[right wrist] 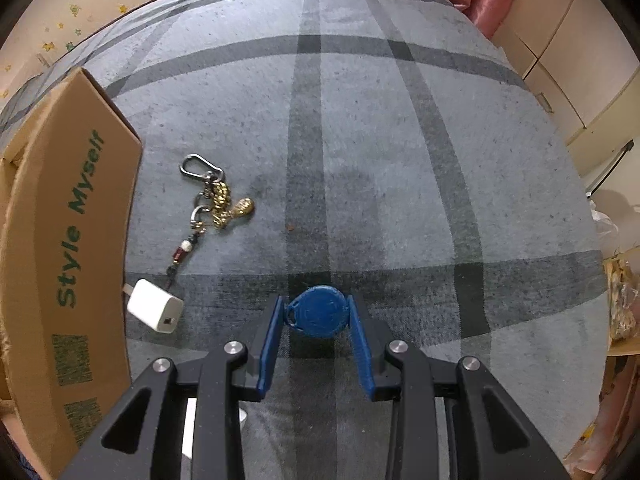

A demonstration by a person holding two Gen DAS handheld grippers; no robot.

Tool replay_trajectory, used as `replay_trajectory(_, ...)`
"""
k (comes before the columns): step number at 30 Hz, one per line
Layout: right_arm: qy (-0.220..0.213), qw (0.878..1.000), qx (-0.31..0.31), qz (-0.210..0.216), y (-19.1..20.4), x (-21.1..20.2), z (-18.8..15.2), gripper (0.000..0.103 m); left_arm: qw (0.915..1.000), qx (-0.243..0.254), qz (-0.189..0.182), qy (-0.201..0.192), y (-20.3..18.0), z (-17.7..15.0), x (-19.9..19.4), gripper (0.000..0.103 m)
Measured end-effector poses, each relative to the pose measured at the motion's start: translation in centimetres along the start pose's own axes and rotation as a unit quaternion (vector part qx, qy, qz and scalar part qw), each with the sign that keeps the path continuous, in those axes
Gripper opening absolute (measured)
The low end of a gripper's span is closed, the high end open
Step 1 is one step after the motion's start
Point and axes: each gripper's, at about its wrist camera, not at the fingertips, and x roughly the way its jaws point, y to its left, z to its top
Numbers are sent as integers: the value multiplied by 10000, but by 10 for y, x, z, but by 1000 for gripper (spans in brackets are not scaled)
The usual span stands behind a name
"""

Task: Organize rigid objects
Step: 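Close the right gripper on the blue key fob, then lift the blue key fob with the right gripper and carry it over the box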

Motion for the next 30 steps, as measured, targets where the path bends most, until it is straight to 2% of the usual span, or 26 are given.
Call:
replay_trajectory(11,-99,9998,-181,-43,18,-37,4,34,10000,-3,3,5,0,0,1,13)
replay_trajectory(30,-484,9974,-493,203,64,-96,22,34,10000,-3,4,13,0,1,2,13)
